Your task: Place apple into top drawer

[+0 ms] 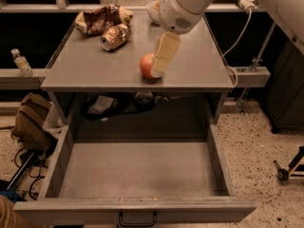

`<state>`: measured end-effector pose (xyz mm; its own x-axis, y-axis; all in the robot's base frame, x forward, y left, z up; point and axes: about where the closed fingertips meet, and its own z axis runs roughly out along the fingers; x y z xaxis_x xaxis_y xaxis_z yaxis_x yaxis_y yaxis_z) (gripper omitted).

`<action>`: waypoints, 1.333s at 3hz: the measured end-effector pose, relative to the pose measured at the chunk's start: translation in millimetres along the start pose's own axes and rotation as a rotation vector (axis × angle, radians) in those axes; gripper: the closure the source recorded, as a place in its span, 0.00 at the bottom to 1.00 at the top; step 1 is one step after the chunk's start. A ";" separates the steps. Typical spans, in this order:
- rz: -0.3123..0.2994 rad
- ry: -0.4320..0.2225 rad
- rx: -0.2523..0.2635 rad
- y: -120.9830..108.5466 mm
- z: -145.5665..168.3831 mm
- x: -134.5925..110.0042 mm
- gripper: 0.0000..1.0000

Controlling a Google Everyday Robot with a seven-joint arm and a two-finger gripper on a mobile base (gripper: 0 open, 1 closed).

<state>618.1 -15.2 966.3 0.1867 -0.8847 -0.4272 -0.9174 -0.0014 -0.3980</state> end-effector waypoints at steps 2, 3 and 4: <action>0.102 -0.159 -0.103 -15.6 75.0 37.6 0.00; 0.153 -0.234 -0.157 -20.5 114.1 53.4 0.00; 0.153 -0.234 -0.157 -20.5 114.1 53.4 0.00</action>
Offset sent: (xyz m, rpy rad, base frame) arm 0.0883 -0.0022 -0.1195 0.2769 0.2443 0.0322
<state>687.0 -9.2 859.1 0.1016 -0.7490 -0.6547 -0.9806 0.0354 -0.1927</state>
